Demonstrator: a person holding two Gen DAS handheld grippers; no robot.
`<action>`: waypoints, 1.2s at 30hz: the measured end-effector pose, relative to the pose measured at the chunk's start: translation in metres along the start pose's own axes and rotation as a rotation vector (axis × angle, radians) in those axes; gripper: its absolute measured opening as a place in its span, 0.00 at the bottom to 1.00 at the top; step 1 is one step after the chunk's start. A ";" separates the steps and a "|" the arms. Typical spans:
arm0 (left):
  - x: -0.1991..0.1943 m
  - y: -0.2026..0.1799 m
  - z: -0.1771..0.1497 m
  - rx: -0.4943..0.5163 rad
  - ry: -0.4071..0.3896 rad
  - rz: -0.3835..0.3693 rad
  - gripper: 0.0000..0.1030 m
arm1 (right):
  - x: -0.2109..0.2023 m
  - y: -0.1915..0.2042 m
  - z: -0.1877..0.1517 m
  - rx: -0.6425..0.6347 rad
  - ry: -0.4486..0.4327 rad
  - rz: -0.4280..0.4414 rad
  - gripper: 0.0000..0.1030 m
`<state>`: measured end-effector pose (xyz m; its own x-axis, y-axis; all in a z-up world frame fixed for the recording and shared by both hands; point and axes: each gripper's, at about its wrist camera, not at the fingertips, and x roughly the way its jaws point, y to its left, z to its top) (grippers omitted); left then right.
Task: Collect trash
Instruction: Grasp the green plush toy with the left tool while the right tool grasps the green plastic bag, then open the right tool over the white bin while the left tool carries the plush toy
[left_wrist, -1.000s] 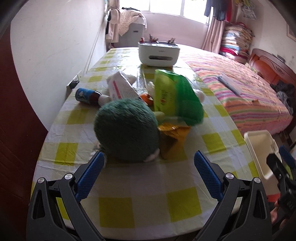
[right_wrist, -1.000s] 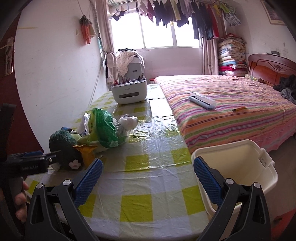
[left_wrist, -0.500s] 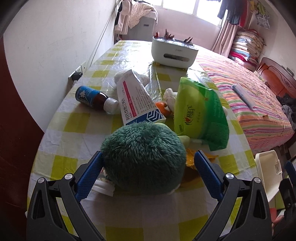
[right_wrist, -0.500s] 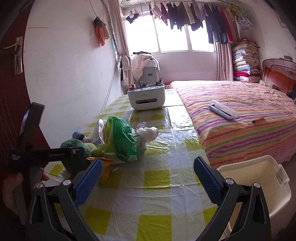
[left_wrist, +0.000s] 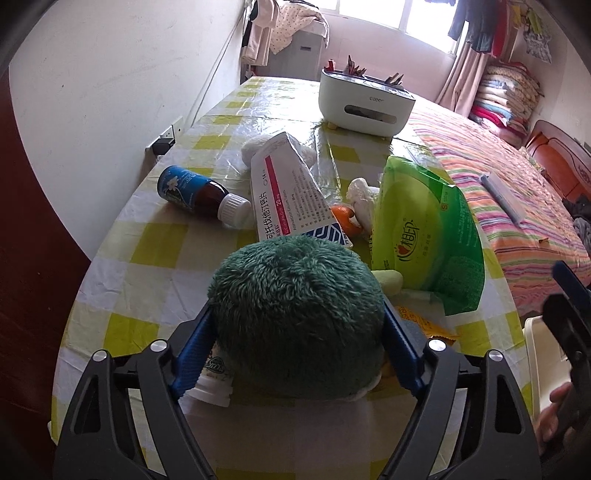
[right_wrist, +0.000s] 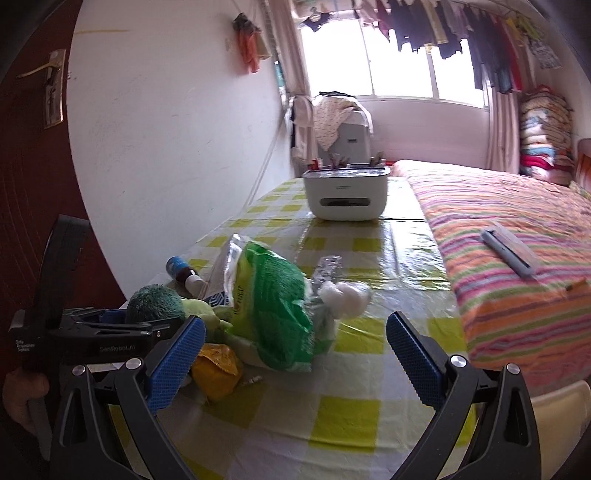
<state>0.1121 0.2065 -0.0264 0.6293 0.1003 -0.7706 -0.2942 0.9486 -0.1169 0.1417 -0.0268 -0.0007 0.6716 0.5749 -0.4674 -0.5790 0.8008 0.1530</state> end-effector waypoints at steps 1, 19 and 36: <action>0.000 0.001 0.000 -0.004 -0.003 -0.004 0.74 | 0.006 0.001 0.001 -0.007 0.008 0.012 0.91; -0.045 -0.004 -0.010 0.049 -0.115 -0.005 0.68 | 0.066 0.002 -0.010 0.067 0.159 0.107 0.13; -0.085 -0.038 -0.014 0.114 -0.217 0.010 0.68 | -0.001 -0.021 0.002 0.102 -0.033 0.083 0.12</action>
<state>0.0603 0.1576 0.0348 0.7699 0.1607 -0.6176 -0.2263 0.9736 -0.0289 0.1539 -0.0443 -0.0020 0.6391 0.6436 -0.4212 -0.5844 0.7623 0.2781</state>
